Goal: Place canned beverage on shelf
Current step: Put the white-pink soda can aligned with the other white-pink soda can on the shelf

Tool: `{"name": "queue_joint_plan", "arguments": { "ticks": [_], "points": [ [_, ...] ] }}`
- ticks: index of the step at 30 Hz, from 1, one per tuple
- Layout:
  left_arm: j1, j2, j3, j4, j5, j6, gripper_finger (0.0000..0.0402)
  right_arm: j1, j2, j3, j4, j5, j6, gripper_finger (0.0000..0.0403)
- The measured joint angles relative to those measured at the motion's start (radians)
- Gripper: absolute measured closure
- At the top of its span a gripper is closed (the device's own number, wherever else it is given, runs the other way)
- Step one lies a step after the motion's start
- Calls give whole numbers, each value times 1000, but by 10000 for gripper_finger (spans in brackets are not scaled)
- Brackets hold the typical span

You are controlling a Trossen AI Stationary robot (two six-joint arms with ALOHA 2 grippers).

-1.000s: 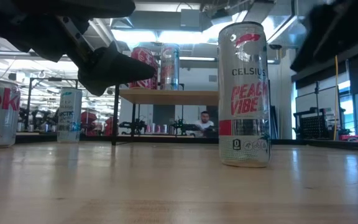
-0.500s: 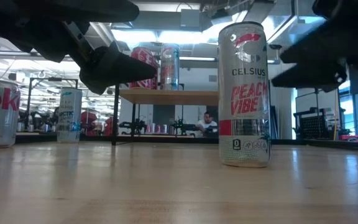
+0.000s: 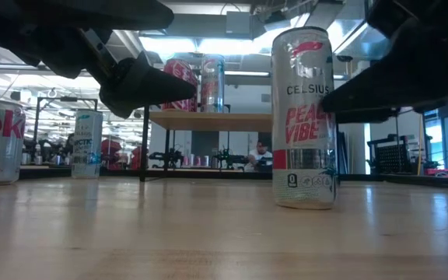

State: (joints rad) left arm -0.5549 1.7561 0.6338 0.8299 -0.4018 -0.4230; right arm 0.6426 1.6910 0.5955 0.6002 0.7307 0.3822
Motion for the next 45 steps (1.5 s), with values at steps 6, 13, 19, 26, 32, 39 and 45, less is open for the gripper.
{"name": "queue_joint_plan", "arguments": {
  "ticks": [6, 13, 19, 26, 32, 39, 45],
  "points": [
    [0, 0, 0, 1, 0, 8, 48, -48, 35, 51, 1, -19, -49, 104],
    [0, 0, 0, 1, 1, 8, 48, -83, 49, 81, 8, -93, -81, 110],
    [-2, 0, 0, 1, 21, 33, 48, -81, 49, 80, 20, -93, -108, 191],
    [-2, -1, 0, 1, 48, 80, 48, -90, -6, 119, 9, -97, -231, 191],
    [0, -2, 0, -4, 57, 189, 48, -213, -114, 261, -229, -173, -346, 191],
    [25, -2, 0, -26, 56, 250, 48, -473, -151, 507, -476, -385, -446, 191],
    [79, -2, 0, -75, 51, 255, 48, -706, -151, 608, -492, -578, -461, 191]
  ]
}}
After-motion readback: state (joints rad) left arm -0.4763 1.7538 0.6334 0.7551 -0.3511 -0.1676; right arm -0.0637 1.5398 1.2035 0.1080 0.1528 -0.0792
